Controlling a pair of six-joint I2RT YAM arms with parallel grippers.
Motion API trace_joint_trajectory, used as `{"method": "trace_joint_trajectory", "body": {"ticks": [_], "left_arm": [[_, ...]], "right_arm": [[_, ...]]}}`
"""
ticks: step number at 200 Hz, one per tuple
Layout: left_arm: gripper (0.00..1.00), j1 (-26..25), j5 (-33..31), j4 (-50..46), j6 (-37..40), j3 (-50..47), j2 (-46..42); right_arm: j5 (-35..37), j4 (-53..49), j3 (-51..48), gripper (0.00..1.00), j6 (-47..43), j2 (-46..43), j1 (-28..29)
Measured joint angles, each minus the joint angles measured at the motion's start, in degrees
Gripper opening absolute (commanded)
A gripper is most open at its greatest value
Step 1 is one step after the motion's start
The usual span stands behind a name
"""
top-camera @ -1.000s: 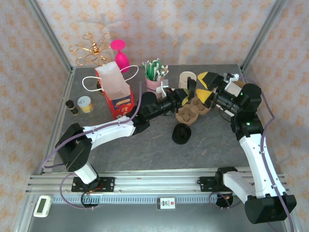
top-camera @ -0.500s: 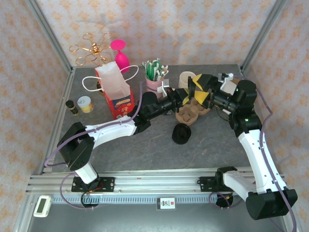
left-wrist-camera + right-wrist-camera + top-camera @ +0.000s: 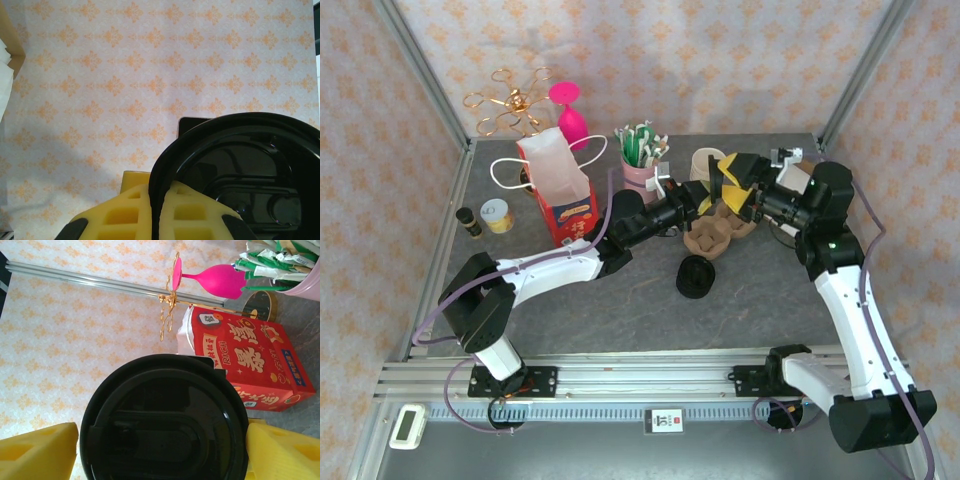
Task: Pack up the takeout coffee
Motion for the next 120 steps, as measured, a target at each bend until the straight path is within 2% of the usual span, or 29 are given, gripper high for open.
{"method": "trace_joint_trajectory", "body": {"ticks": [120], "left_arm": [[0.07,0.0,0.4,-0.9,0.2,0.9,0.7]], "right_arm": [[-1.0,-1.7,1.5,0.76,-3.8,2.2,0.0]]}}
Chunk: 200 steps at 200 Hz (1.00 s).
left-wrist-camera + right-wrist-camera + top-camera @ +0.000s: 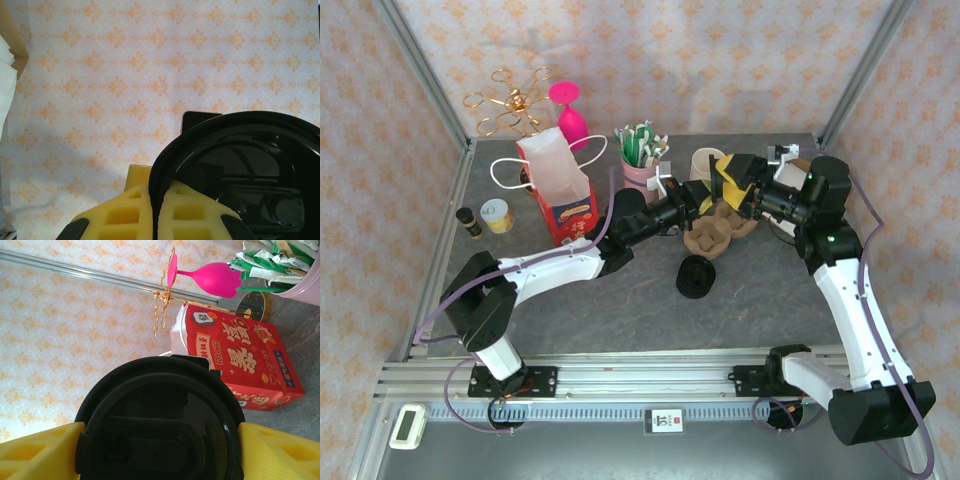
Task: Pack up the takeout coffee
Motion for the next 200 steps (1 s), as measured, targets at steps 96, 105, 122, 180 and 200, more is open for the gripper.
{"method": "trace_joint_trajectory", "body": {"ticks": [96,105,122,180,200], "left_arm": [[0.17,0.1,-0.1,-1.1,1.4,0.0,0.0],[0.19,0.1,-0.2,-1.3,1.6,0.0,0.0],[0.23,0.1,-0.3,-1.9,2.0,0.0,0.0],[0.3,0.3,-1.6,-5.3,3.6,-0.1,-1.5],[0.31,0.9,-2.4,-6.2,4.5,-0.5,-2.7]], "right_arm": [[0.2,-0.7,0.0,0.73,0.0,0.3,0.0],[0.2,-0.8,0.0,0.73,0.0,0.3,0.0],[0.2,-1.1,0.0,0.73,-0.1,0.4,0.0],[0.7,-2.2,0.5,0.73,-1.6,0.8,0.0],[1.7,-3.2,1.4,0.73,-2.9,1.3,0.0]]}}
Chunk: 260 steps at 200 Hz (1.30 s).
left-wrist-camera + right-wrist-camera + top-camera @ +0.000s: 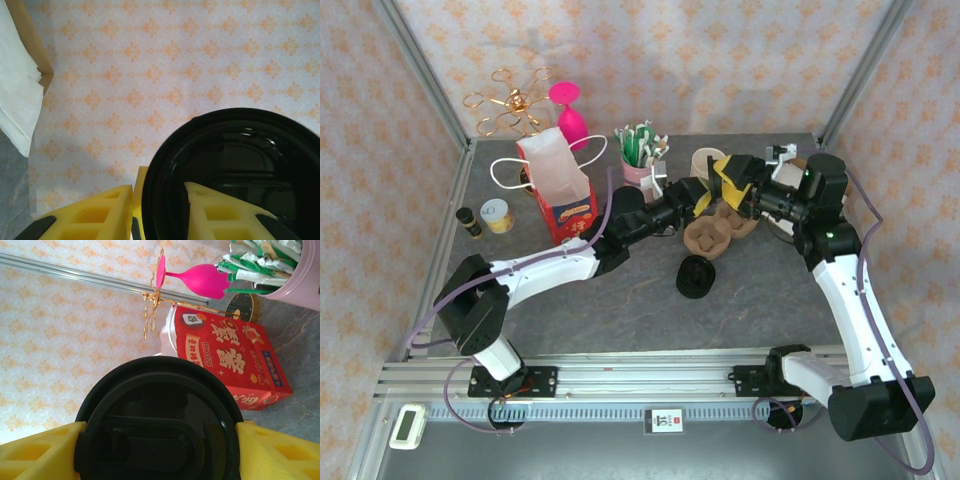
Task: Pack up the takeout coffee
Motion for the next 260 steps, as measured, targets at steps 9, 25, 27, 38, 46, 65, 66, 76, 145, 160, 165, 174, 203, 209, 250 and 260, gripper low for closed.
{"method": "trace_joint_trajectory", "body": {"ticks": [9,25,27,38,46,65,66,76,145,160,165,174,203,209,250,260], "left_arm": [[0.32,0.3,-0.4,-0.4,0.3,-0.4,-0.7],[0.33,0.8,-1.5,-2.1,1.4,-1.1,-2.3],[0.33,0.9,-1.6,-2.4,1.7,-1.2,-2.5],[0.33,1.1,-2.5,-3.9,2.8,-1.6,-3.8],[0.33,1.4,-3.2,-5.0,3.7,-1.9,-4.7],[0.34,1.9,-5.5,-8.9,6.7,-2.8,-8.0],[0.34,1.9,-5.6,-9.2,6.9,-2.9,-8.2],[0.34,2.3,-7.0,-11.6,9.0,-3.2,-10.1],[0.35,3.0,-19.8,-30.1,25.9,-3.3,-23.0],[0.35,3.0,-21.4,-33.6,29.3,-3.2,-24.0],[0.35,3.0,-21.9,-34.9,30.5,-3.1,-24.0],[0.35,3.0,-22.5,-36.8,32.4,-3.0,-24.0],[0.36,3.0,-24.3,-42.4,37.6,-3.0,-24.2],[0.36,3.0,-24.7,-43.3,38.5,-3.0,-24.3],[0.36,3.0,-25.9,-46.9,42.9,-3.0,-25.4],[0.36,3.0,-26.3,-47.4,43.6,-3.2,-25.7]], "right_arm": [[0.5,-0.5,0.3,0.73,-0.6,0.2,0.0],[1.7,-1.6,0.9,0.73,-2.0,0.6,0.1],[1.9,-1.9,1.0,0.73,-2.3,0.7,0.2],[3.3,-3.5,1.9,0.73,-3.7,1.4,0.4],[4.5,-4.7,2.9,0.73,-5.1,2.2,0.7],[7.8,-7.7,5.2,0.73,-8.3,4.5,1.7],[8.0,-7.8,5.3,0.73,-8.5,4.6,1.7],[9.9,-9.3,6.6,0.72,-10.3,6.1,2.4],[28.8,-20.3,17.5,0.72,-21.8,19.0,10.4],[32.9,-22.2,20.0,0.72,-23.7,22.2,12.1],[34.3,-22.7,20.9,0.72,-24.3,23.4,12.7],[36.7,-23.5,22.2,0.72,-25.4,25.3,13.7],[44.6,-26.7,26.9,0.71,-28.4,31.6,17.2],[45.8,-27.2,27.8,0.71,-28.8,32.8,17.9],[53.4,-30.5,32.6,0.71,-31.6,40.1,21.7],[54.5,-30.9,33.0,0.71,-32.0,41.3,22.3]]}}
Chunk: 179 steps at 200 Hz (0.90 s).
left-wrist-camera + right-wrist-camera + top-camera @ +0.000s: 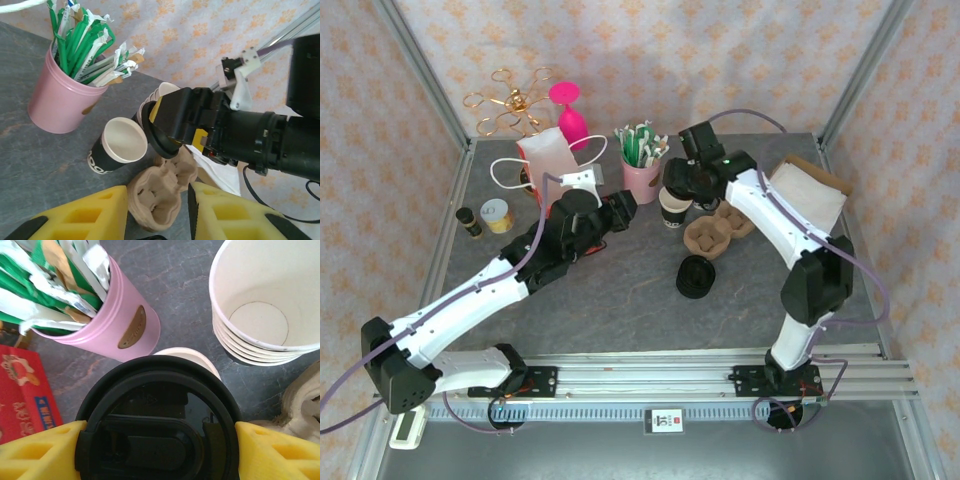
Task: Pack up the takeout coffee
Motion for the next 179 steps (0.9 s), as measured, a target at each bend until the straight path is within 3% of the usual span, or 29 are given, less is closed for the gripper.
{"method": "trace_joint_trajectory", "body": {"ticks": [107,179], "left_arm": [[0.36,0.0,-0.8,-1.4,2.4,-1.8,-0.5],[0.36,0.0,-0.8,-1.4,2.6,-1.8,-0.5]], "right_arm": [[7.1,-3.8,4.9,0.71,-3.2,9.6,2.6],[8.2,-3.8,4.9,0.72,-4.9,12.3,3.2]]}}
